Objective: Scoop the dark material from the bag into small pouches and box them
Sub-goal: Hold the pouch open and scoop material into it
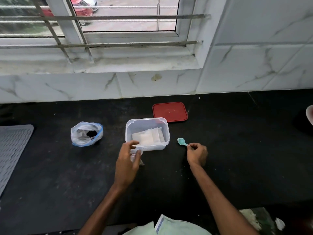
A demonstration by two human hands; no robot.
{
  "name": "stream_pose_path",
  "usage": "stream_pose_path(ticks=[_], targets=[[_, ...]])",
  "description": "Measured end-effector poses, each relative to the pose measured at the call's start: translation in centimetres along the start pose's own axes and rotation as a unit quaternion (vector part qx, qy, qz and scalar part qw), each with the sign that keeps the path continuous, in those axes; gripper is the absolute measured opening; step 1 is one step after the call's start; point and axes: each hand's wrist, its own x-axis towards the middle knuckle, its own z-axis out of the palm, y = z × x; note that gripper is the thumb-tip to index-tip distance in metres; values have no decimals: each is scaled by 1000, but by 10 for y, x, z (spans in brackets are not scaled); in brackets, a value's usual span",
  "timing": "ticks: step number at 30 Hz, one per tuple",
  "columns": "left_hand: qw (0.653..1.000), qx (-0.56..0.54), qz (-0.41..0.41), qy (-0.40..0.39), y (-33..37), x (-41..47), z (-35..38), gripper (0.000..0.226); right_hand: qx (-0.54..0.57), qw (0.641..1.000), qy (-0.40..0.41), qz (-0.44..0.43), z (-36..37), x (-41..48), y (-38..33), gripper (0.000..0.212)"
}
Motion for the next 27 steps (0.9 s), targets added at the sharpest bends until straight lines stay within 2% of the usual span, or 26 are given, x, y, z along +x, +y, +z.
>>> stream_pose_path(ticks=[2,4,6,8,10,13,18,22,27], targets=[[999,-19,-27,34,-12,2,-17,28,-6,999,15,-41,-4,-7,-4,16],[995,-33,-70,64,-28,4,-33,26,38,992,17,-122,-8,-26,-13,14],[991,-35,-117,53,-46,4,-46,23,80,972,-42,-218,-6,-54,-22,8],[988,-33,-153,-10,-61,2,-50,25,72,949,-129,-278,3,-85,-27,6],[983,-32,-167,-63,-67,0,-47,29,54,929,-207,-302,17,-106,-29,9],[984,-46,-156,-68,-66,-2,-37,26,26,903,-265,-336,35,-120,-32,20],[983,-67,-170,-18,-57,-5,-28,15,13,901,-260,-346,39,-122,-38,12],[983,-60,-170,-16,-57,-10,-28,14,2,897,-257,-361,37,-123,-40,6],[984,66,-162,-39,-58,-9,-27,13,-100,875,-229,-414,39,-126,-41,6]])
